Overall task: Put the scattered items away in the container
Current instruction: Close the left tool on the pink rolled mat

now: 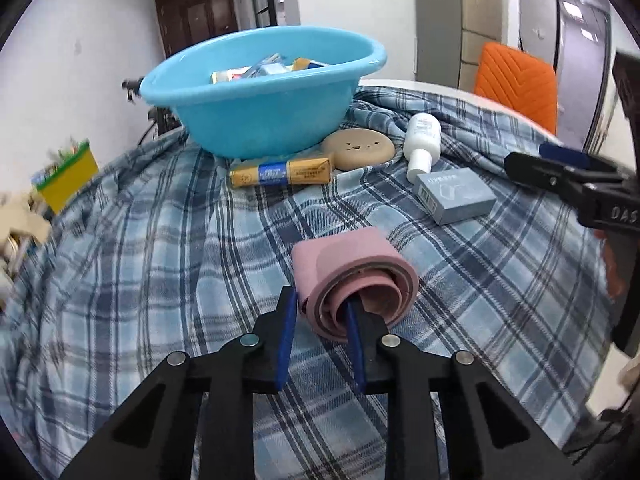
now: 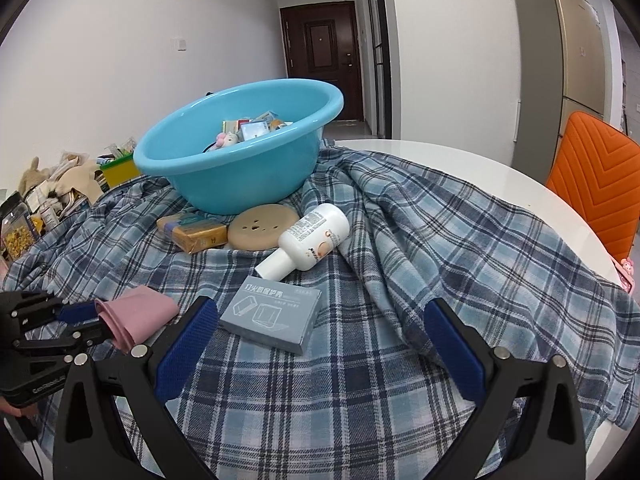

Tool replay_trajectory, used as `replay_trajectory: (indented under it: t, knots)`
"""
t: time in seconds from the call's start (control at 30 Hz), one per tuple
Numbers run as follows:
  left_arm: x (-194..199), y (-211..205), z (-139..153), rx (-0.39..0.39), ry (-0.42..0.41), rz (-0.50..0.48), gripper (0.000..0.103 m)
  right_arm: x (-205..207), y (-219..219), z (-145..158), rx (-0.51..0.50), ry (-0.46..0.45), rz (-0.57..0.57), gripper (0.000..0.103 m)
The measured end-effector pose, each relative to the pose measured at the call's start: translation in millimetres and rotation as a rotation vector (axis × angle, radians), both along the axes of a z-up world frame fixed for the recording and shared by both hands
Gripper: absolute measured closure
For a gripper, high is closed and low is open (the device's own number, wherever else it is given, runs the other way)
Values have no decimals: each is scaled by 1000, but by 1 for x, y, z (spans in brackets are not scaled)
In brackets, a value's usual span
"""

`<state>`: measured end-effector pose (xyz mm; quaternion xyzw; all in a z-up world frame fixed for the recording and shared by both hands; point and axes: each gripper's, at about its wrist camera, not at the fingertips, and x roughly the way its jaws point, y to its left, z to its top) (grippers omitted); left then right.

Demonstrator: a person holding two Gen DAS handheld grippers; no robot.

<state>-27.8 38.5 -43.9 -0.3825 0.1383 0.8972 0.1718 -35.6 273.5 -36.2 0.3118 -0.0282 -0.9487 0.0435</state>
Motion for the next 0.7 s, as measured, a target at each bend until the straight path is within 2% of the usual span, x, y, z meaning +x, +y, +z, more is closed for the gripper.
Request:
replay_trajectory:
  t: [0.03, 0.07, 0.1, 0.13, 0.43, 0.47, 0.53, 0.57, 0.6, 0.7]
  knots:
    - [0, 4, 1, -25, 12, -18, 68, 1, 0, 0, 3, 1, 2, 1]
    - [1, 8, 3, -57, 31, -39, 52, 2, 0, 1, 5, 1, 3, 0]
    - [2, 15, 4, -122, 70, -66, 37, 3, 1, 1, 7, 1, 1, 1]
    - [3, 18, 5, -158, 95, -88, 34, 3, 2, 1, 6, 2, -2, 1]
    - [-1, 47, 5, -383, 102, -288, 34, 2, 9, -1, -18, -12, -14, 1]
    - [0, 51, 3, -406, 111, -303, 35, 2, 7, -1, -16, -12, -11, 1]
    - [2, 57, -1, -452, 135, -324, 54, 2, 6, -1, -11, -13, -6, 0]
    - [0, 59, -4, -455, 107, -334, 73, 1, 5, -1, -9, -14, -4, 1]
    - [-1, 59, -4, -434, 84, -337, 82, 1, 5, -1, -7, -16, -2, 1]
    - [-3, 55, -1, -360, 64, -298, 83, 0, 3, 0, 8, -25, 8, 1]
